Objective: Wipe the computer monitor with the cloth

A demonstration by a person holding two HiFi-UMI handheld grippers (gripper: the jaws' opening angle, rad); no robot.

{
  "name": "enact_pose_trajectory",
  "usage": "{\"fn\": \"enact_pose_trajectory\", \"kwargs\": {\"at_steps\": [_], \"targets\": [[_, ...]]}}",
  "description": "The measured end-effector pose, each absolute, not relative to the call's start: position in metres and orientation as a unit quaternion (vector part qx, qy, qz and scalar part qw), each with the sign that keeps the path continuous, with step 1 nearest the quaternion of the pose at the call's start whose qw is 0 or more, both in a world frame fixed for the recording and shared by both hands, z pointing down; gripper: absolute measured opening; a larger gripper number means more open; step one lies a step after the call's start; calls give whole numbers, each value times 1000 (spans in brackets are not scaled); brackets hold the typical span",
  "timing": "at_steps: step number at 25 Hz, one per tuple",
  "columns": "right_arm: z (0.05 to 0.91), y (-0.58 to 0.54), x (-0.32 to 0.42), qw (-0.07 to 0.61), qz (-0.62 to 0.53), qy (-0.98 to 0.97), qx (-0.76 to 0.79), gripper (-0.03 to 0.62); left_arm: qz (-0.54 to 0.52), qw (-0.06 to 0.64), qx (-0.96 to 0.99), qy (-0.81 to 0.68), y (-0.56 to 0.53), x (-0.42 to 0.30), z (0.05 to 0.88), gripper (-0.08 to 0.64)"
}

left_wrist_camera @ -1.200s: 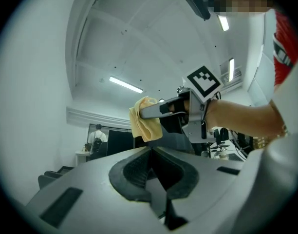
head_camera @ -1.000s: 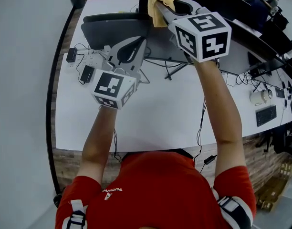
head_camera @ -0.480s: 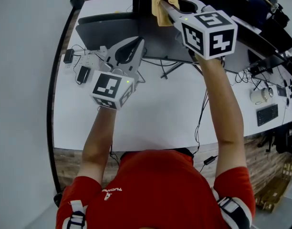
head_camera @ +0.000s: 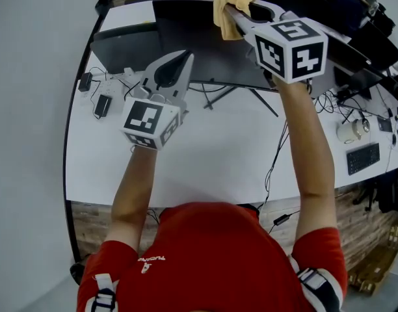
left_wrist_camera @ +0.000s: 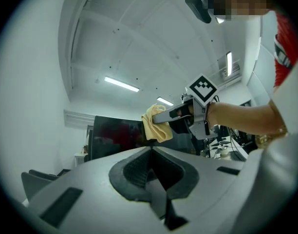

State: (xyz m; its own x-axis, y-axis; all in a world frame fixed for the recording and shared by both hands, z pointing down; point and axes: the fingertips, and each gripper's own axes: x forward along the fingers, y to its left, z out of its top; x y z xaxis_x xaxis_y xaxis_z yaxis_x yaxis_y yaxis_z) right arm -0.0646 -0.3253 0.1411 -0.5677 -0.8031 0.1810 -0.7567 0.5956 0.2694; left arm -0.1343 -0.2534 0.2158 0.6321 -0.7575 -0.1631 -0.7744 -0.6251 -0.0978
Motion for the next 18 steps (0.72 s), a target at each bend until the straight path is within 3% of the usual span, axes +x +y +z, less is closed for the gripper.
{"fn": "enact_pose_trajectory", "kwargs": {"at_steps": [18], "targets": [[144,-307,122,123,-66,-868,477,74,38,80,-908,408,-228,7,224,9]]}}
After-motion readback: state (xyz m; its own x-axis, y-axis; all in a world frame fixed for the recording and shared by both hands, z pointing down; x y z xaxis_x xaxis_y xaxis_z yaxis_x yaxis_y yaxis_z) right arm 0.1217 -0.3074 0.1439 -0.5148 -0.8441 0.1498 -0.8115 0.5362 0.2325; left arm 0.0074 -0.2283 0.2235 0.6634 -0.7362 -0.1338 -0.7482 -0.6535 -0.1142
